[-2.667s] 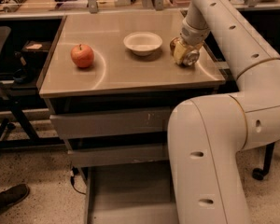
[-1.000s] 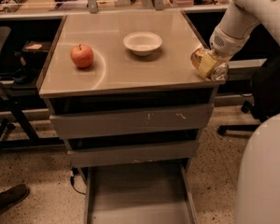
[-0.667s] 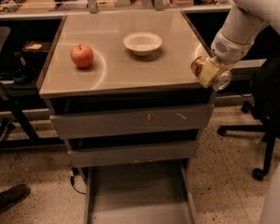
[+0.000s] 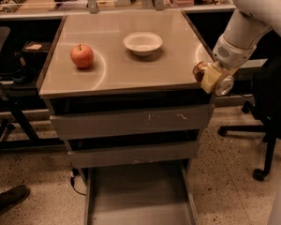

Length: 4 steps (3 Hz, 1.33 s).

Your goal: Place orange can into bottom drawer

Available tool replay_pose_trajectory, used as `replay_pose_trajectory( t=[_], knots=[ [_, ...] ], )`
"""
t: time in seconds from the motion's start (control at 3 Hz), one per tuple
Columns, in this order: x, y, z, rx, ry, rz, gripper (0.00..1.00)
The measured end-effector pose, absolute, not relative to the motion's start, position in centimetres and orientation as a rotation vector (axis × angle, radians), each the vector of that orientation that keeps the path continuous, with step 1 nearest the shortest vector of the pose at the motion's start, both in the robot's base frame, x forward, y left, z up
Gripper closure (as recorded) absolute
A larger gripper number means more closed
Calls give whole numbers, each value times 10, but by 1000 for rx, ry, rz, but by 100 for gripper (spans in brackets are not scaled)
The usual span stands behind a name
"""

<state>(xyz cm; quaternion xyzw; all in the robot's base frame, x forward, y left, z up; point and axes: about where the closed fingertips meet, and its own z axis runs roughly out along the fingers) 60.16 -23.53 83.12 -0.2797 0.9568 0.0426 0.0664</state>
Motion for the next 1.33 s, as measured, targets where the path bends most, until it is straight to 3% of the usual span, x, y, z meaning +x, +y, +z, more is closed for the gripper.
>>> replay_pose_trajectory(
  t=[0.67, 1.33],
  knots=[
    [519, -225, 799, -815, 3047, 264, 100],
    [498, -223, 773, -787, 3104, 313, 100]
  ],
)
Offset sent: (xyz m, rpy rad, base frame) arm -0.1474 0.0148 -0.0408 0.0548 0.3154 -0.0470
